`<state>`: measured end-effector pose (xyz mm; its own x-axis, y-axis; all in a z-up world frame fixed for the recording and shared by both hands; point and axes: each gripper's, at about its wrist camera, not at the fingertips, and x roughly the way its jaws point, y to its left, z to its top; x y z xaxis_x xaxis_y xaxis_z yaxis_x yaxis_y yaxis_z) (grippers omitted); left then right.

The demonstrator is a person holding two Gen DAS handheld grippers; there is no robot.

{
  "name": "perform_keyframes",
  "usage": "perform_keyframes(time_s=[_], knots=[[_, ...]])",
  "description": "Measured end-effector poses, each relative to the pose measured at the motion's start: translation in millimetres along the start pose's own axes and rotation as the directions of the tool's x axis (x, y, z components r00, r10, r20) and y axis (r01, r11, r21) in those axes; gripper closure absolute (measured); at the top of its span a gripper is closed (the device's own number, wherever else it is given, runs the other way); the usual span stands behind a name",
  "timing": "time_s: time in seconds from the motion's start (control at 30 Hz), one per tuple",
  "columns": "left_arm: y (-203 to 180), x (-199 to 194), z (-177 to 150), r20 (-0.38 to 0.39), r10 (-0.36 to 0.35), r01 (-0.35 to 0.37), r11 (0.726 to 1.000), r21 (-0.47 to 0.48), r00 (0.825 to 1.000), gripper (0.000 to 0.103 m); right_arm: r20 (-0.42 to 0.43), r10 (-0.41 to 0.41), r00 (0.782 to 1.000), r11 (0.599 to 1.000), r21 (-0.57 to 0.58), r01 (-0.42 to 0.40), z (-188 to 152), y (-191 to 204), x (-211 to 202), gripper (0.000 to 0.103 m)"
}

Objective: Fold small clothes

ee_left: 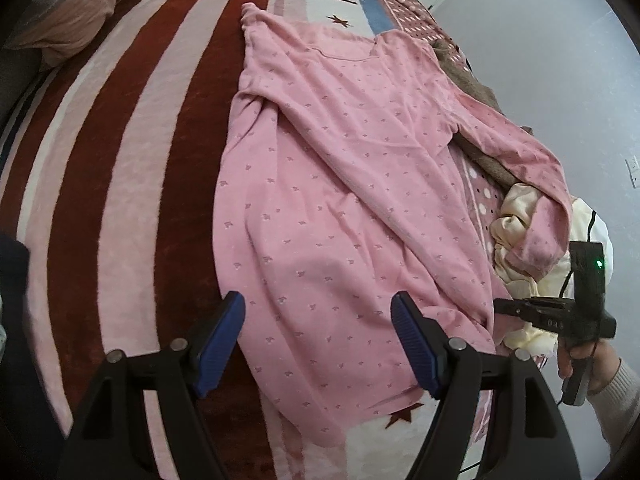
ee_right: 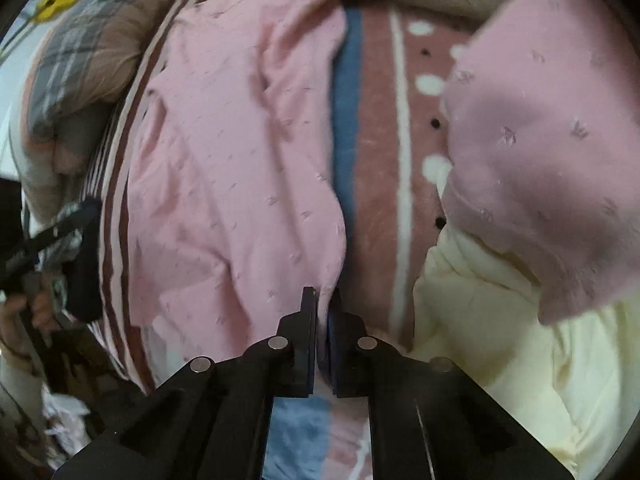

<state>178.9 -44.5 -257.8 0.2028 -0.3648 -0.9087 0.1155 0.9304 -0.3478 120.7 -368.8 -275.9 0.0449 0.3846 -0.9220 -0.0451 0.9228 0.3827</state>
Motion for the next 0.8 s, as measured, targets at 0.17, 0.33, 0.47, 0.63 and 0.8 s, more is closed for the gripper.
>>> perform_keyframes(time_s=[0.17, 0.33, 0.47, 0.63, 0.8], knots=[[-4.4, -7.7, 3.0, 0.011, -0.009, 0.009, 1.0, 0.004, 1.0, 0.031, 0.116, -0.008, 0.993, 1.0, 0.001, 0.008, -12.6, 11.8, -34.7, 0.103], [-8.1, -11.6, 3.4, 0.013, -0.009, 0.009, 1.0, 0.015, 1.0, 0.031, 0.179, -0.022, 0.984, 0.999, 0.034, 0.017, -27.0, 6.2, -64.1, 0.103], [-10.3, -10.8, 3.3, 0.011, -0.01, 0.01, 1.0, 0.017, 1.0, 0.031, 0.145, -0.025, 0.989, 0.996, 0.084, 0.013, -27.5, -6.9, -54.4, 0.101], [-14.9, -9.6, 4.4, 0.01, -0.008, 0.007, 0.999, 0.031, 1.0, 0.031, 0.121, -0.079, 0.989, 0.997, 0.024, 0.077, -8.9, -13.3, -27.8, 0.052], [-18.0, -8.7, 4.1, 0.008, -0.007, 0.007, 0.999, 0.034, 1.0, 0.031, -0.012, 0.052, 0.999, 0.998, 0.048, -0.051, -3.0, -24.5, 5.8, 0.091]])
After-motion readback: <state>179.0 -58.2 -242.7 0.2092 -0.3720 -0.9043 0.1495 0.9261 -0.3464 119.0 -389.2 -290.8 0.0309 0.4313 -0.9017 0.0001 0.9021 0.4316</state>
